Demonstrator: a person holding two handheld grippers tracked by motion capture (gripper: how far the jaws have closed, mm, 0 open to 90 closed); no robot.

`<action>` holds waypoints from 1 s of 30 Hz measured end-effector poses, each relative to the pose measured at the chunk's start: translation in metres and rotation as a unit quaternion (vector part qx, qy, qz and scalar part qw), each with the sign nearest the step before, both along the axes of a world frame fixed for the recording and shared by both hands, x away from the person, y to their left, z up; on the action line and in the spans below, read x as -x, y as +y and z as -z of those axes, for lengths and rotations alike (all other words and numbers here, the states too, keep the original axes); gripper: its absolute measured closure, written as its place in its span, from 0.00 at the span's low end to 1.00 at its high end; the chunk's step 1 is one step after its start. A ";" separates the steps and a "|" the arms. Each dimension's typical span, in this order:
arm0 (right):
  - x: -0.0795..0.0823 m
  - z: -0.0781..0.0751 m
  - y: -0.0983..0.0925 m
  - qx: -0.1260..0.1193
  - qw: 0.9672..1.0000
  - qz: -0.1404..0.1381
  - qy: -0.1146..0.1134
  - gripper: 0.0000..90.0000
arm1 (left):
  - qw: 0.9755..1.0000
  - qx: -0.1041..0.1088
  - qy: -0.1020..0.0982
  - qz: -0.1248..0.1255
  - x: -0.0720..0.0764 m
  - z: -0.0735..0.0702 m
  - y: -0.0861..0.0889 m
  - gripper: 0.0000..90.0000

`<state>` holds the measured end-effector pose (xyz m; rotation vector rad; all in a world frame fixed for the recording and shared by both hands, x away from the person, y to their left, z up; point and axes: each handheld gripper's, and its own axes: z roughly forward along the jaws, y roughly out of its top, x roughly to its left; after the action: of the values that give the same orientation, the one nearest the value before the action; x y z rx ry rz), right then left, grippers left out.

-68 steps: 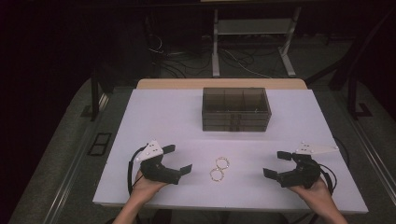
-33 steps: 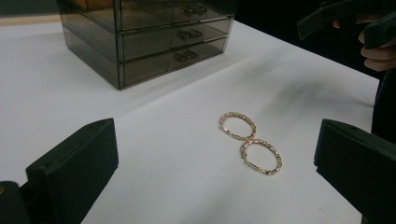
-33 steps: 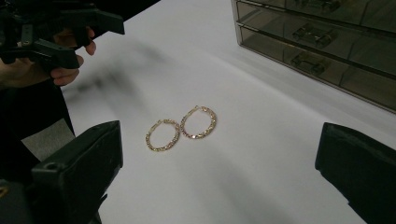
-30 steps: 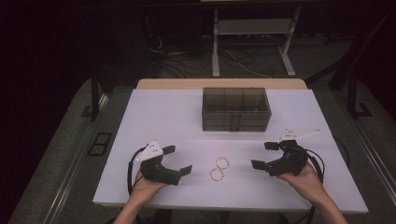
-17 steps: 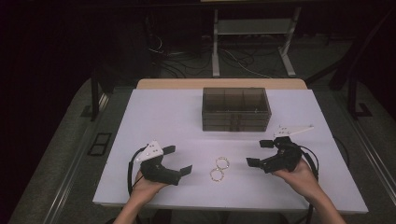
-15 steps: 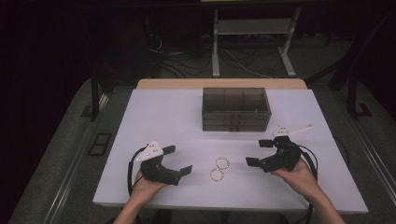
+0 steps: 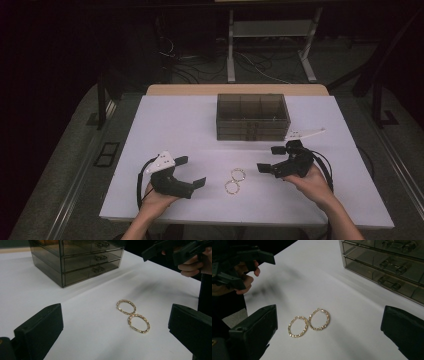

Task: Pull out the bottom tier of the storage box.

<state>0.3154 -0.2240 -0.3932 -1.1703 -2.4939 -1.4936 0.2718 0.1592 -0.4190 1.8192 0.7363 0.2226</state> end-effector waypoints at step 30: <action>-0.043 0.034 0.009 -0.093 0.991 0.049 0.080 0.00 | 1.000 0.000 0.000 0.005 0.000 0.000 0.000 0.00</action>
<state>0.3582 -0.2155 -0.4268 -1.3391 -2.1725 -1.5460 0.2716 0.1594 -0.4186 1.8231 0.7280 0.2169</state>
